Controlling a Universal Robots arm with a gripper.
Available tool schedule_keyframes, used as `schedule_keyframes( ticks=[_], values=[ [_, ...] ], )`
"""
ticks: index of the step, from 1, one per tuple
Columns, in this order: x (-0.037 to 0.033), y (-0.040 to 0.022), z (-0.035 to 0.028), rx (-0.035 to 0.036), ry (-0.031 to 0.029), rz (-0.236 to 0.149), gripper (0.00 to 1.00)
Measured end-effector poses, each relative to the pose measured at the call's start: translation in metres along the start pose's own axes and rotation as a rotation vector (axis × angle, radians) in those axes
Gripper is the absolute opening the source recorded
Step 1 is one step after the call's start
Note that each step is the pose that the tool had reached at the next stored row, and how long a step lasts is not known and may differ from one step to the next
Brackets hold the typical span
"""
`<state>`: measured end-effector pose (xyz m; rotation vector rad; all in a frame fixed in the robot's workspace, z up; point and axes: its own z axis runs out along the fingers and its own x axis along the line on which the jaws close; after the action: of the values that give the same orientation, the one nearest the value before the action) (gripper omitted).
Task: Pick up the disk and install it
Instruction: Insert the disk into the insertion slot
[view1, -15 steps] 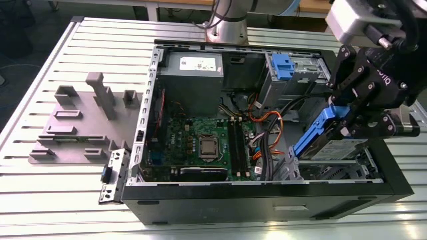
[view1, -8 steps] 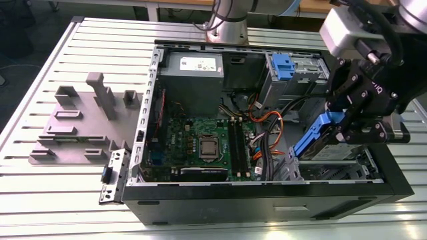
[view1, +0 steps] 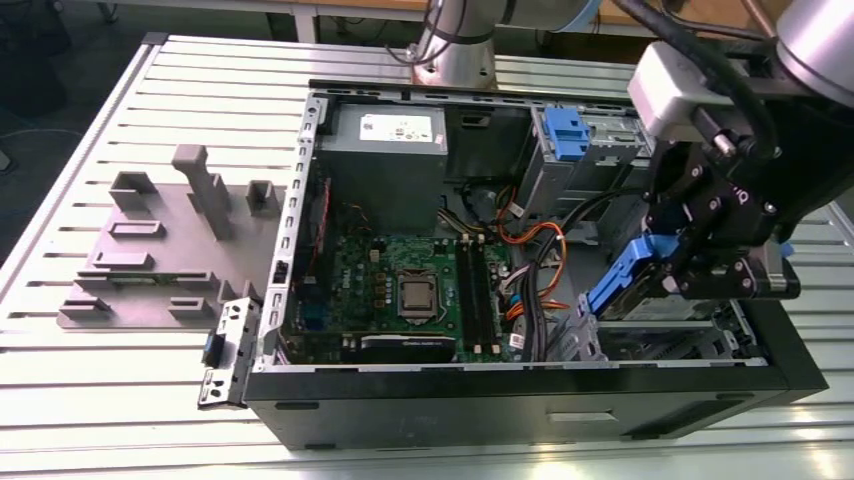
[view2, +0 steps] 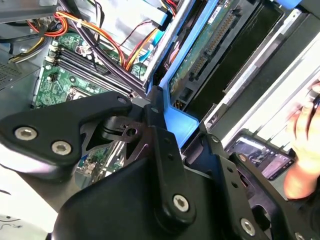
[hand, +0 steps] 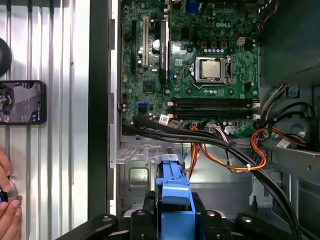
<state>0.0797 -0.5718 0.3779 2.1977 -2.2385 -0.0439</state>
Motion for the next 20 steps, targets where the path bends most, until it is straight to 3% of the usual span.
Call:
schedule_keyframes(
  ticks=[5,9,10,11,14,16,18,20],
  values=[
    [0.0005,-0.0002,0.0075,0.0012,-0.0001,0.0,0.36],
    [0.0006,-0.0002,0.0079,0.0018,0.0002,0.0,0.38],
    [0.0006,-0.0002,0.0081,0.0018,0.0,0.0,0.44],
    [0.0005,-0.0002,0.0087,0.0019,-0.0003,0.0,0.44],
    [0.0006,-0.0014,0.0136,0.0018,-0.0001,0.0,0.44],
    [0.0007,-0.0022,0.0172,0.0018,-0.0001,0.0,0.42],
    [0.0007,-0.0029,0.0209,0.0018,-0.0001,0.0,0.3],
    [0.0008,-0.0033,0.0245,0.0018,0.0,0.0,0.24]
  ],
)
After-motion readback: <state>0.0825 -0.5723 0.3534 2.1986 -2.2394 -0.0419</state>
